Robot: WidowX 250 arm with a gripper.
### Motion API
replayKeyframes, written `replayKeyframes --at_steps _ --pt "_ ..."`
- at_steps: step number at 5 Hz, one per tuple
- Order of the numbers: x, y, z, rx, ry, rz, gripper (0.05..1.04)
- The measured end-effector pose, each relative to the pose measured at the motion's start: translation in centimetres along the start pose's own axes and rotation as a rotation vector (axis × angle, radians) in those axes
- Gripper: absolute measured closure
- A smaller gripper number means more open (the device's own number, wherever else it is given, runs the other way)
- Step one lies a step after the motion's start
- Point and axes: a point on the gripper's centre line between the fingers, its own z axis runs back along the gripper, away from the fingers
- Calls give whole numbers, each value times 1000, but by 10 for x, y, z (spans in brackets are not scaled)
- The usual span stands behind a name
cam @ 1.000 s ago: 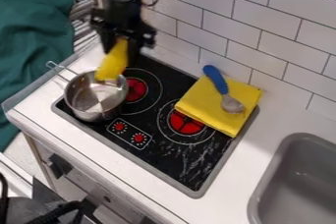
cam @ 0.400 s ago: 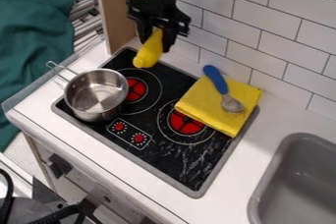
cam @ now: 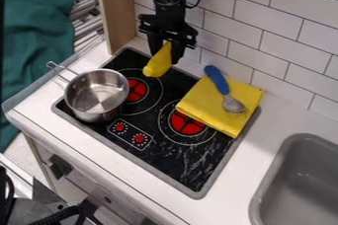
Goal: Take the yellow object out from the pot and put it beside the left burner
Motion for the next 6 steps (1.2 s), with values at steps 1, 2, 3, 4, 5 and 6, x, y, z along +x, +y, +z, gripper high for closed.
replayKeyframes --at_steps 1,2,3,4,5,6 --pt "-3 -4 -14 -27 30 -4 490" --pt "0 -5 -11 -42 23 -13 184" --pt "0 -4 -10 -43 24 -24 67" --pt "9 0 28 -5 -36 -23 73" --pt "13 -4 69 46 -88 -27 75" --pt "4 -11 80 52 -96 -27 75"
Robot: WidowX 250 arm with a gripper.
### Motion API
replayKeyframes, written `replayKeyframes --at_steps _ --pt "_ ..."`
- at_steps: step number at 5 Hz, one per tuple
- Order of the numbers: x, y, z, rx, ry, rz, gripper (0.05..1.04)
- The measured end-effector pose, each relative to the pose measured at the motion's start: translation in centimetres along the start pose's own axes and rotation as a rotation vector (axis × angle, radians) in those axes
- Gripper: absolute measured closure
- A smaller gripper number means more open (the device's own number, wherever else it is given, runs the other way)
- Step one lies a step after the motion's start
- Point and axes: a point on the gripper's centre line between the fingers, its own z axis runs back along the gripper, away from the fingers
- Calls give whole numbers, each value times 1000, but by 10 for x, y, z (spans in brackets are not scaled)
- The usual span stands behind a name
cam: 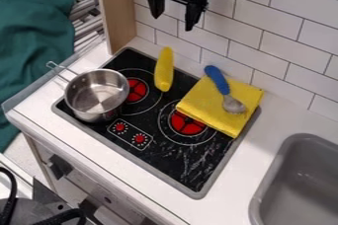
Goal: Take the yellow object out from the pot and put it beside the left burner
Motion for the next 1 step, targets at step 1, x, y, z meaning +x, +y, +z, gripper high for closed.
replayKeyframes --at_steps 1 --pt "-6 1 1 6 16 11 75"
